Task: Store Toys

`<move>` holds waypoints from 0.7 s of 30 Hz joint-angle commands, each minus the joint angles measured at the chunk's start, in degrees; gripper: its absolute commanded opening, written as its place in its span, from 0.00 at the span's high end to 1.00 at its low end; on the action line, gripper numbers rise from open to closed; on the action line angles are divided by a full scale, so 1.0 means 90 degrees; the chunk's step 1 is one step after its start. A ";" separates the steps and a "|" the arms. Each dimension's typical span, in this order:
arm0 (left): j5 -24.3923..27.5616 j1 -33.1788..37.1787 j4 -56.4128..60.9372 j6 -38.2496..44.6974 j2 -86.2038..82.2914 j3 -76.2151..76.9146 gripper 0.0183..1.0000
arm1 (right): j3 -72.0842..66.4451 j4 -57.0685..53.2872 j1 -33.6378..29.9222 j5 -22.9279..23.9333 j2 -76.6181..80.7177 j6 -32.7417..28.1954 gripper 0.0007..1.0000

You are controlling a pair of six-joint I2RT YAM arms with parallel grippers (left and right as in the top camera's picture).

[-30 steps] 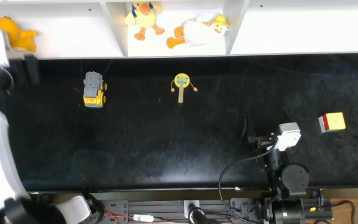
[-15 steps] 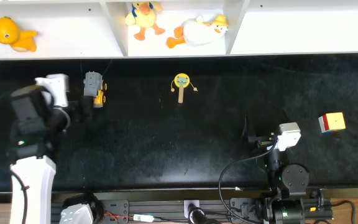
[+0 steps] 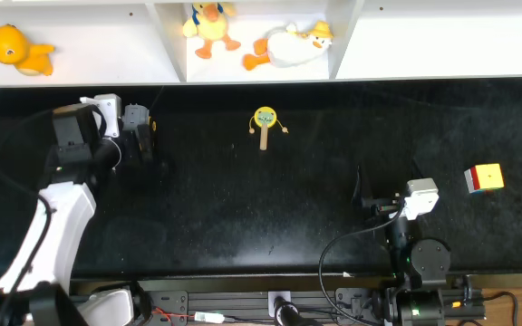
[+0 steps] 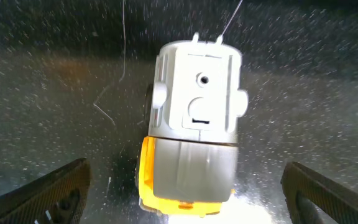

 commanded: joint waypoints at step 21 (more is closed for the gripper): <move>-0.0097 -0.0024 0.0658 0.0102 0.0833 -0.0027 0.22 | -0.0085 0.0036 0.0024 -0.0027 -0.0058 0.0005 0.00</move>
